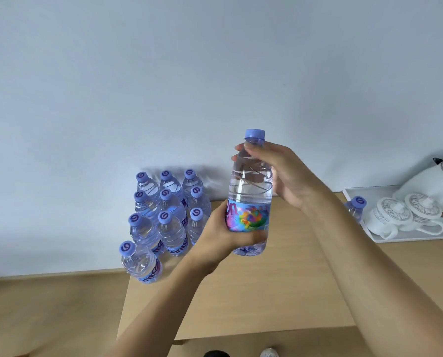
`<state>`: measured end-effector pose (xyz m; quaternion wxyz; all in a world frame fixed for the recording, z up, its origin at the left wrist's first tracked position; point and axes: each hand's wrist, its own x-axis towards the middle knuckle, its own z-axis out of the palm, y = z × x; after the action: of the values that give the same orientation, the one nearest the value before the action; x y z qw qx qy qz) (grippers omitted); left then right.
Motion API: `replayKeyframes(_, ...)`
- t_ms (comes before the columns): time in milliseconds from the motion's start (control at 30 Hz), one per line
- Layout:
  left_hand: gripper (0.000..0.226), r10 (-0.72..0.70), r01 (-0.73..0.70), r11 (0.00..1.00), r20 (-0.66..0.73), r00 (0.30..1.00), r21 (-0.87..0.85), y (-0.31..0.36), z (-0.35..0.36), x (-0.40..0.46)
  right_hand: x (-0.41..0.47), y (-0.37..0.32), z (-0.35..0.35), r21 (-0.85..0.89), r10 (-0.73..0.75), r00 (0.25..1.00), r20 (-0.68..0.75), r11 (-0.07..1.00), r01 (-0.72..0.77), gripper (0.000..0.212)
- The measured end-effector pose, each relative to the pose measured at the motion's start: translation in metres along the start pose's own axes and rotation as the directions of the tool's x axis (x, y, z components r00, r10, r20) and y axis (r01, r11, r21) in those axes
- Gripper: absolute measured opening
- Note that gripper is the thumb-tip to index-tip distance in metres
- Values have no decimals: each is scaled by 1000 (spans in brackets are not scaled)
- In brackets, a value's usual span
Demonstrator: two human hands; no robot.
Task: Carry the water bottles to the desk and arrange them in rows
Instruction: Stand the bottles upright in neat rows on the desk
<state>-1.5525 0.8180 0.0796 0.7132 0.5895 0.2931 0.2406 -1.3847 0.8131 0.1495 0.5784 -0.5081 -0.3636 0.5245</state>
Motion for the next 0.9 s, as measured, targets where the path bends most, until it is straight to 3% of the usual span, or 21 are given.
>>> replayKeyframes(133, 46, -22, 36, 995, 163, 986, -88, 8, -7, -1, 2, 3, 0, 200, 24, 994, 109, 979, -45, 26)
replayKeyframes(233, 50, -39, 57, 994, 183, 982, -95, 9, -8, 0, 6, 6, 7, 228, 31, 999, 35, 973, -38, 24)
replayKeyframes(433, 54, -39, 45, 998, 141, 989, -37, 6, -5, 0, 10, 8, 16, 40, -36, 988, -149, 998, 43, 10)
replayKeyframes(667, 55, -4, 10, 994, -53, 999, 109, 1, 6, 0, 9, 10, 32, -224, -173, 930, -326, 969, 102, 18)
replayKeyframes(767, 44, -10, 12, 996, -21, 1000, 85, 3, 2, 0, 10, 7, 27, -179, -114, 964, -239, 981, 72, 23)
replayKeyframes(833, 30, -11, 6, 998, 78, 997, 67, 5, -5, -2, 11, 2, 18, -135, -31, 995, -95, 991, 18, 26)
replayKeyframes(900, 30, -7, 4, 1000, 123, 992, 26, 7, -10, -3, 13, 0, 9, -51, 35, 999, 37, 998, -33, 28)
